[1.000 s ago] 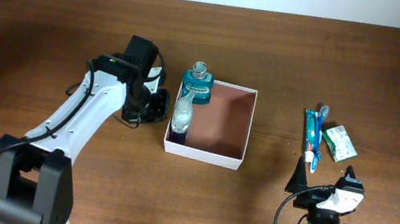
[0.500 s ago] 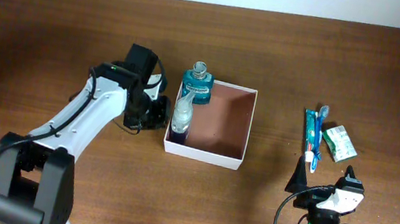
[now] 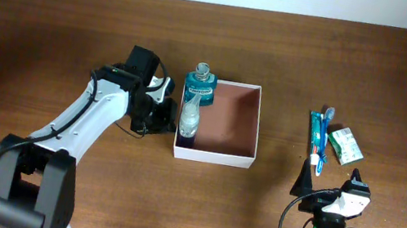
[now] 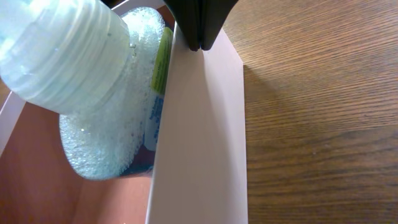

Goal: Pack container

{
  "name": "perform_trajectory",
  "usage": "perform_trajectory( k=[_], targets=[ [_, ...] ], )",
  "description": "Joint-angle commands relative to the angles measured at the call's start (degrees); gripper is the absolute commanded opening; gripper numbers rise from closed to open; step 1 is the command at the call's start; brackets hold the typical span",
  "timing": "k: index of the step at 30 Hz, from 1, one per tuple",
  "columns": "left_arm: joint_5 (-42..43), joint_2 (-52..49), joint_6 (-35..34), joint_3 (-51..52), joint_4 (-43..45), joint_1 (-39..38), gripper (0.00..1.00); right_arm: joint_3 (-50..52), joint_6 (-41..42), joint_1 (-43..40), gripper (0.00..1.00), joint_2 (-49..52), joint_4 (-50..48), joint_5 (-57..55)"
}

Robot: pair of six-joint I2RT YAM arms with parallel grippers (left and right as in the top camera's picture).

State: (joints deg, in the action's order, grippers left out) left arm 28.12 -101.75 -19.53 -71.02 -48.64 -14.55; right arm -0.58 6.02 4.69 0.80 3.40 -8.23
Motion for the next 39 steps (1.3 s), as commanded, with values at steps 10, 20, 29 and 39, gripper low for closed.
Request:
perform_trajectory(
  k=[10, 20, 29, 39],
  targets=[
    [-0.8, -0.5, -0.2, 0.5, 0.7, 1.3, 0.01, 0.3, 0.0, -0.3, 0.98, -0.6, 0.5, 0.1],
    [-10.2, -0.5, -0.2, 0.5, 0.6, 11.3, 0.96, 0.3, 0.0, -0.3, 0.98, -0.6, 0.5, 0.1],
    [-10.2, -0.5, -0.2, 0.5, 0.5, 14.6, 0.99, 0.3, 0.0, -0.3, 0.98, -0.6, 0.5, 0.1],
    [-10.2, -0.5, -0.2, 0.5, 0.5, 14.5, 0.99, 0.3, 0.0, -0.3, 0.98, -0.6, 0.5, 0.1]
  ],
)
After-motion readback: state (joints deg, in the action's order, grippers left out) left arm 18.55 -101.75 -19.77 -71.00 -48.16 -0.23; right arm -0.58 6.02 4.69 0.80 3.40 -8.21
